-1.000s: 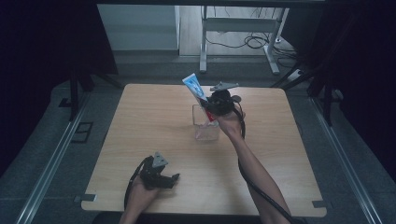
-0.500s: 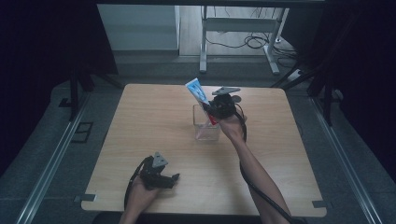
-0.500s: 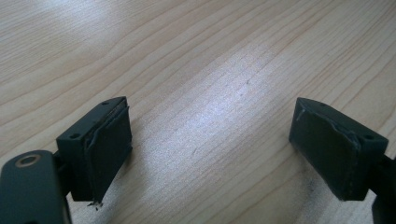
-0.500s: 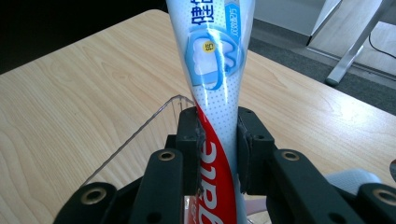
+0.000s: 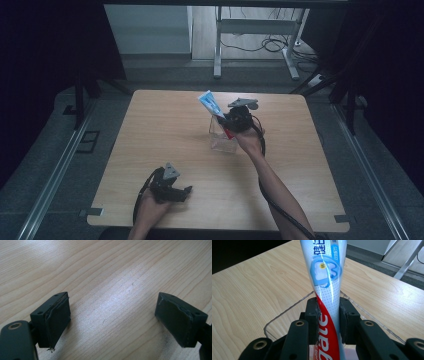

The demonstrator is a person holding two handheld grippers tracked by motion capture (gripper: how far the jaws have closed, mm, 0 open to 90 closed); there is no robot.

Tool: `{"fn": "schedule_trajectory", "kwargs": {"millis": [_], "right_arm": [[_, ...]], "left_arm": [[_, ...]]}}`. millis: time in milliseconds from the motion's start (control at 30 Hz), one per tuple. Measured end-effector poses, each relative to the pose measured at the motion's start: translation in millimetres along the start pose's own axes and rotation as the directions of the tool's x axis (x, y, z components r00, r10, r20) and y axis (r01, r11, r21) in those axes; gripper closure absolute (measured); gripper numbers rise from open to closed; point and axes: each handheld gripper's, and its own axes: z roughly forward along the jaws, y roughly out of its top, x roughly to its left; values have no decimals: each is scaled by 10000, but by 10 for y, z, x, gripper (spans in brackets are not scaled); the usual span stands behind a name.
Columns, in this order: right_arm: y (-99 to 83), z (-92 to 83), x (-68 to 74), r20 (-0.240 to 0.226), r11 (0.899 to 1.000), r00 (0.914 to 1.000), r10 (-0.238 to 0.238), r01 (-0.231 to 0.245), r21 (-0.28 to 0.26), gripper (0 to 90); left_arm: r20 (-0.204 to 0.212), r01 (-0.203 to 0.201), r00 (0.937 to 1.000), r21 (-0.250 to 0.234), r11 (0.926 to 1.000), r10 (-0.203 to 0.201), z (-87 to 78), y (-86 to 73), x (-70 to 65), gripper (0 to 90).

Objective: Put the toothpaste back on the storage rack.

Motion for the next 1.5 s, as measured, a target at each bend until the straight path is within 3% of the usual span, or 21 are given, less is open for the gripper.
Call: {"fn": "schedule_trajectory", "kwargs": {"millis": [633,967,1500], "right_arm": [[-106,-11,-42,-380,9992,9990,234,-222,326,680],[-124,-17,-43,-495,9979,9984,257,-226,610,577],[-131,-116,-82,-259,9991,9993,251,-242,349,478]], "left_arm": [[11,-6,10000,5,10000,6,0,0,1,131],[13,-12,10000,10,10000,12,-1,0,1,130],[9,-15,10000,11,10000,15,-1,1,1,130]]}}
